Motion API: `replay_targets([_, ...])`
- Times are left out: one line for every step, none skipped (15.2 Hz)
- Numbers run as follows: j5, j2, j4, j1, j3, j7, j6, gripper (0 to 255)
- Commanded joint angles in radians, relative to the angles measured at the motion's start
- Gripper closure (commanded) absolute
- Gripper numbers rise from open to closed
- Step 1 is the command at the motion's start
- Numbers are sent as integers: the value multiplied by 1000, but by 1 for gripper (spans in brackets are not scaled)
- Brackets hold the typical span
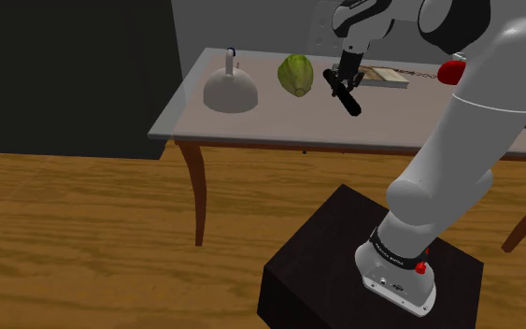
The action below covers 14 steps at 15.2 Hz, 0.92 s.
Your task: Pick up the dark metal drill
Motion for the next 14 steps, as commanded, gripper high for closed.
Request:
replay_targets([-2,-2,9,0,0,1,-12,255])
replay_targets([-3,-5,19,0,0,2,-25,255])
replay_targets([-4,-8,30,0,0,3,-38,255])
replay_targets([-5,-10,40,1,-1,4,-51,255])
replay_targets([-6,-12,51,1,-1,5,-64,255])
replay_targets([-7,-14,62,1,-1,6,-76,255])
replay_targets([-8,-16,74,1,-1,7,-89,255])
replay_targets([-9,-18,85,1,-1,7,-103,255])
replay_targets([-10,-19,97,1,-1,8,-116,255])
replay_targets([-10,-20,109,1,-1,9,-129,255])
replay_targets([-11,-21,122,1,-1,9,-142,255])
replay_targets([-11,-22,134,0,-2,10,-155,255])
replay_targets([-12,-22,147,0,-2,10,-169,255])
replay_targets([-12,-22,161,0,-2,10,-182,255])
